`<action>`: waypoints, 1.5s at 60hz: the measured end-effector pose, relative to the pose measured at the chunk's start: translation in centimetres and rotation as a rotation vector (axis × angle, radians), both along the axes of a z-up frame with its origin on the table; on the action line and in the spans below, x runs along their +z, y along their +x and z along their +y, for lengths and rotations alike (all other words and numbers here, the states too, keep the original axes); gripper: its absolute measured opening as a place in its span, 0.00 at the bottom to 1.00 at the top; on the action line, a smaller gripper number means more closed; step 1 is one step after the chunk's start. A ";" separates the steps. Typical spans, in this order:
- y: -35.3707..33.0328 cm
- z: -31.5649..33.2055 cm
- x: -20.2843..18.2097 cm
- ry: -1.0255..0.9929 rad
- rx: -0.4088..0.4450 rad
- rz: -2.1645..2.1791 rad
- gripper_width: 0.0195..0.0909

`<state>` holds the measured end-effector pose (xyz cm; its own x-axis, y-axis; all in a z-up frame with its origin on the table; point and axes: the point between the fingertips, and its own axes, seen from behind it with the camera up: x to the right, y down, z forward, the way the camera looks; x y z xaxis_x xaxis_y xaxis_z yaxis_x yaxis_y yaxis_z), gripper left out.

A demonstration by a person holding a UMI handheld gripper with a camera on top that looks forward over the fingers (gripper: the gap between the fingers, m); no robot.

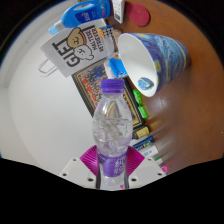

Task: Pour water

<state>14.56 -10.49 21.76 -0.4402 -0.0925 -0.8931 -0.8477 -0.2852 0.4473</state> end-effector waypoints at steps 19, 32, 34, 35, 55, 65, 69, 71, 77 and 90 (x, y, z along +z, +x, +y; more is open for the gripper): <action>4.0 0.2 2.1 0.070 0.070 -0.769 0.17; 12.5 0.9 6.3 0.203 -0.022 -1.424 0.17; 14.0 1.1 6.1 0.206 -0.037 -1.521 0.17; 14.9 1.0 6.2 0.205 -0.044 -1.559 0.17; 27.2 2.6 -5.5 0.027 -0.011 -2.002 0.16; 28.9 2.6 -11.1 -0.030 0.039 -1.976 0.16; 29.3 2.6 -13.1 -0.055 0.052 -1.971 0.16; 29.1 2.3 -13.5 -0.058 0.058 -1.965 0.17; 29.1 2.2 -13.5 -0.038 0.030 -1.986 0.18; 28.7 1.6 -14.2 -0.094 0.100 -2.019 0.56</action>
